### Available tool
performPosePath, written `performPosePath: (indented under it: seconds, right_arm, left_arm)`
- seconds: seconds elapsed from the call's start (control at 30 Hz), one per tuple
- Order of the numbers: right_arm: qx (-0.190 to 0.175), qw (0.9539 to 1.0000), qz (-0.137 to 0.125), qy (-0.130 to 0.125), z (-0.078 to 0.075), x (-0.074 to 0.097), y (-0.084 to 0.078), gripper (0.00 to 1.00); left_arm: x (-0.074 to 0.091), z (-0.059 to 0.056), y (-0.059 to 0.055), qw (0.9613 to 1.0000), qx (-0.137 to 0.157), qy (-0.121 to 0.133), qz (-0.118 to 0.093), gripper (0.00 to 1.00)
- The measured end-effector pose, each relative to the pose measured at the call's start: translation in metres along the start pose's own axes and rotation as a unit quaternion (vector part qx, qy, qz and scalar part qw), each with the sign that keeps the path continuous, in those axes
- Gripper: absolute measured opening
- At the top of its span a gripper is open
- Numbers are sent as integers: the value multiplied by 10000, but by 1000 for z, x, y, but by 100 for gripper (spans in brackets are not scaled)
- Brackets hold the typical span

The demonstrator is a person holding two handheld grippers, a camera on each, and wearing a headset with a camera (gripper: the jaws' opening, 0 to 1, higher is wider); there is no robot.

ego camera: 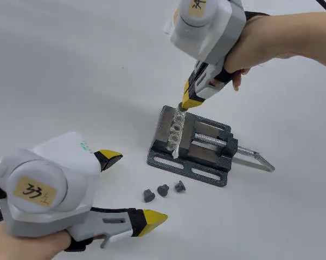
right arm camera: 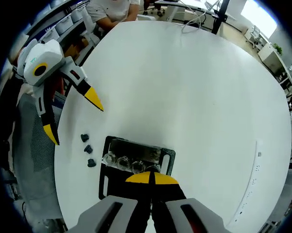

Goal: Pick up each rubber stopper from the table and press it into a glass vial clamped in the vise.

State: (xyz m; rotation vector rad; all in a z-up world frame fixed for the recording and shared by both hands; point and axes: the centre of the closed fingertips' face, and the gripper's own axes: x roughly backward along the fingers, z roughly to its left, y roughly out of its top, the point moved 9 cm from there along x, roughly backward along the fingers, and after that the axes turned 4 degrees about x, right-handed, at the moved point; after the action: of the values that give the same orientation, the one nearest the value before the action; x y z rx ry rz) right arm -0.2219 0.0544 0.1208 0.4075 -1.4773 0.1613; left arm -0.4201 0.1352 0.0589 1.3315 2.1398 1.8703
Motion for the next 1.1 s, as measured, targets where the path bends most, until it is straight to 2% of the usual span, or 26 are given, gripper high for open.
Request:
performPosePath:
  seconds: [0.27, 0.4, 0.47, 0.5, 0.63, 0.73, 1.1]
  right_arm:
    - [18, 9997, 259, -16, -7, -3, 7, 0]
    - [-180, 9997, 158, 50, -16, -5, 4, 0]
    - [-170, 9998, 141, 28, -13, -4, 3, 0]
    - [-54, 9998, 175, -10, -13, -5, 5, 0]
    - [-132, 9997, 212, -19, -13, -5, 5, 0]
    - [-247, 9996, 125, 22, -14, -3, 3, 0]
    - [-399, 9992, -4, -77, -9, -2, 1, 0]
  left_arm:
    - [0, 3, -1, 10000, 25, 31, -3, 73]
    - [0, 4, 0, 10000, 38, 39, -24, 73]
    - [1, 4, 0, 10000, 39, 36, -14, 73]
    - [1, 4, 0, 10000, 31, 44, -24, 73]
    - [3, 3, 1, 10000, 19, 50, -36, 73]
    - [5, 1, 3, 10000, -2, 59, -63, 73]
    - [19, -4, 19, 9995, -87, 162, -245, 73]
